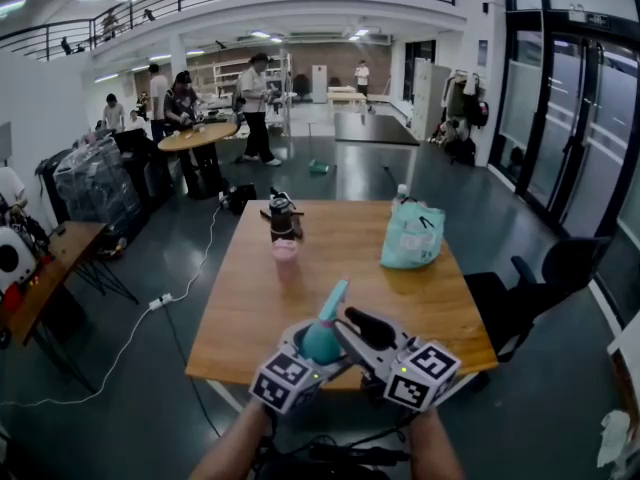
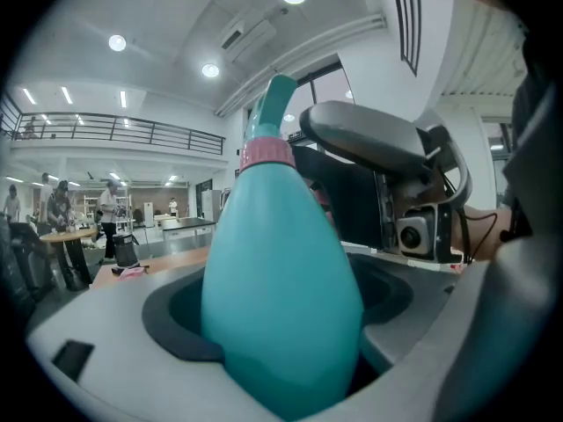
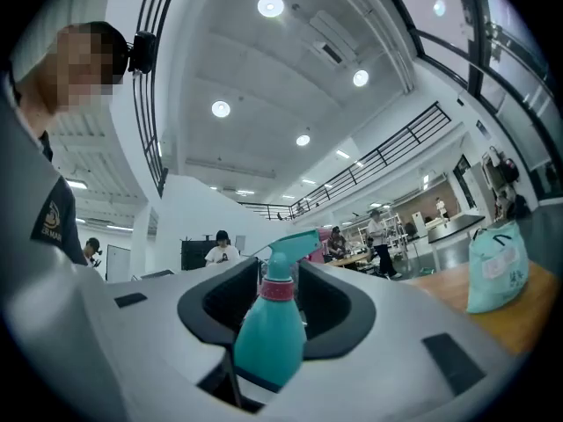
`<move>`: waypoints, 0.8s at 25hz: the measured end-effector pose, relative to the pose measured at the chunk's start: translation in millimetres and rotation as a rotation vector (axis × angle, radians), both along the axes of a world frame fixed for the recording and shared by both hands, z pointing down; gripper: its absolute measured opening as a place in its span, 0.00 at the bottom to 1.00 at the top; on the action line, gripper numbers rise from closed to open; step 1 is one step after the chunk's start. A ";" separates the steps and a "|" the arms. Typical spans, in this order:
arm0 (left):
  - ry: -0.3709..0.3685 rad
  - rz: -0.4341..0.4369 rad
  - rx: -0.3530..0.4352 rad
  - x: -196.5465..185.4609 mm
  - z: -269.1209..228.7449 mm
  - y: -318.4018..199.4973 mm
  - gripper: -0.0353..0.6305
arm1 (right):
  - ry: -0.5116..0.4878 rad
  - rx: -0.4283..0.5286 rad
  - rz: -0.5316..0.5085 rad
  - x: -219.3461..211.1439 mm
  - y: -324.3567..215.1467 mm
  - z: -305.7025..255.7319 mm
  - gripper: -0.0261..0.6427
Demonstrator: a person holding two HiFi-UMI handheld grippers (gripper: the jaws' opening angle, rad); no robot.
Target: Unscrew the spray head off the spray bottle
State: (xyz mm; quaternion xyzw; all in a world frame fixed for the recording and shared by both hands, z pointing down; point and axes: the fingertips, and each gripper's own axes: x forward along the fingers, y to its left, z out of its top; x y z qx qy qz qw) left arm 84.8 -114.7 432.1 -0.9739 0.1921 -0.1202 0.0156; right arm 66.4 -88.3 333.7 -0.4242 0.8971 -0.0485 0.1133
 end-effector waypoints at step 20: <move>-0.035 0.078 0.083 5.8 -1.6 23.4 0.70 | 0.071 -0.009 -0.086 -8.8 6.7 12.5 0.24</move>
